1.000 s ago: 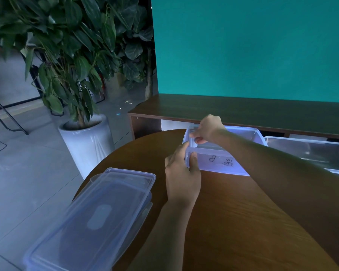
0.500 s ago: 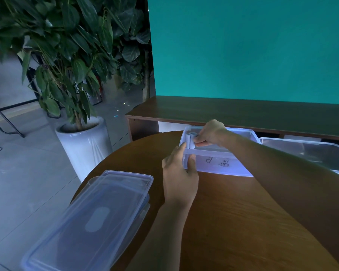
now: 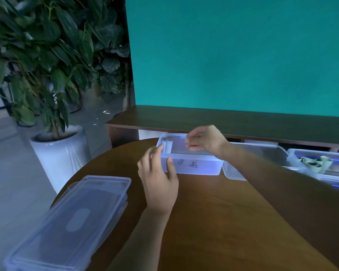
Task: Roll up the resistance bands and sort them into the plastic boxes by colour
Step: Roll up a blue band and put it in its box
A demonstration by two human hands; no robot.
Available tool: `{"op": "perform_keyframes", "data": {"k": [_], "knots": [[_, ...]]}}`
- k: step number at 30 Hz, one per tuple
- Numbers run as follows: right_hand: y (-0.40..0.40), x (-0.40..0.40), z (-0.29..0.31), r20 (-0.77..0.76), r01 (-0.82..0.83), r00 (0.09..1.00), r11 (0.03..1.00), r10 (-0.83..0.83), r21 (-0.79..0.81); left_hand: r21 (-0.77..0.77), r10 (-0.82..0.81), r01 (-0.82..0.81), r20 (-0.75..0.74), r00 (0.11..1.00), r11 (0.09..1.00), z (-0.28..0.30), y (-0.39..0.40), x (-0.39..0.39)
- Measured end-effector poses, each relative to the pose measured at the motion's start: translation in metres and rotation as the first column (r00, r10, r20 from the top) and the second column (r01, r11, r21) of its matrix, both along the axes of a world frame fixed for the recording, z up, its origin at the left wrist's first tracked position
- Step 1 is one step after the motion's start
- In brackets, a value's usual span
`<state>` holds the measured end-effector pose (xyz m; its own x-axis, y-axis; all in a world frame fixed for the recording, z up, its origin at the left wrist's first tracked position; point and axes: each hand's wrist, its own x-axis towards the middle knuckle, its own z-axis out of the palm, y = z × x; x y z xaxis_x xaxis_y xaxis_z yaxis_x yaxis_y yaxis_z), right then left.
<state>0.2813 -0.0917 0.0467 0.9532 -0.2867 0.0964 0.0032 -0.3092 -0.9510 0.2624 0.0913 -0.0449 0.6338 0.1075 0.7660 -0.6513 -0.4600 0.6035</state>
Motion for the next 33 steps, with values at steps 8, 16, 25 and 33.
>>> {"op": "perform_keyframes", "data": {"k": [8, 16, 25, 33], "knots": [[-0.008, -0.17, -0.033, 0.056, 0.136, 0.989, 0.988, -0.14, 0.07, 0.018, -0.326, 0.333, -0.157, 0.932, 0.943, -0.004, -0.041, -0.071], [-0.033, -0.326, -0.081, 0.054, 0.447, 0.894, 0.893, -0.444, -0.049, 0.078, -0.577, 0.674, -0.45, 0.681, 0.735, -0.006, -0.087, -0.162], [-0.064, -0.412, -0.086, 0.158, 0.624, 0.745, 0.76, -0.649, 0.18, 0.079, -0.616, 0.751, -0.519, 0.593, 0.656, -0.002, -0.147, -0.217], [-0.076, -0.42, -0.096, 0.18, 0.628, 0.709, 0.726, -0.682, 0.28, 0.02, -0.608, 0.737, -0.551, 0.572, 0.676, 0.005, -0.211, -0.255]]}}
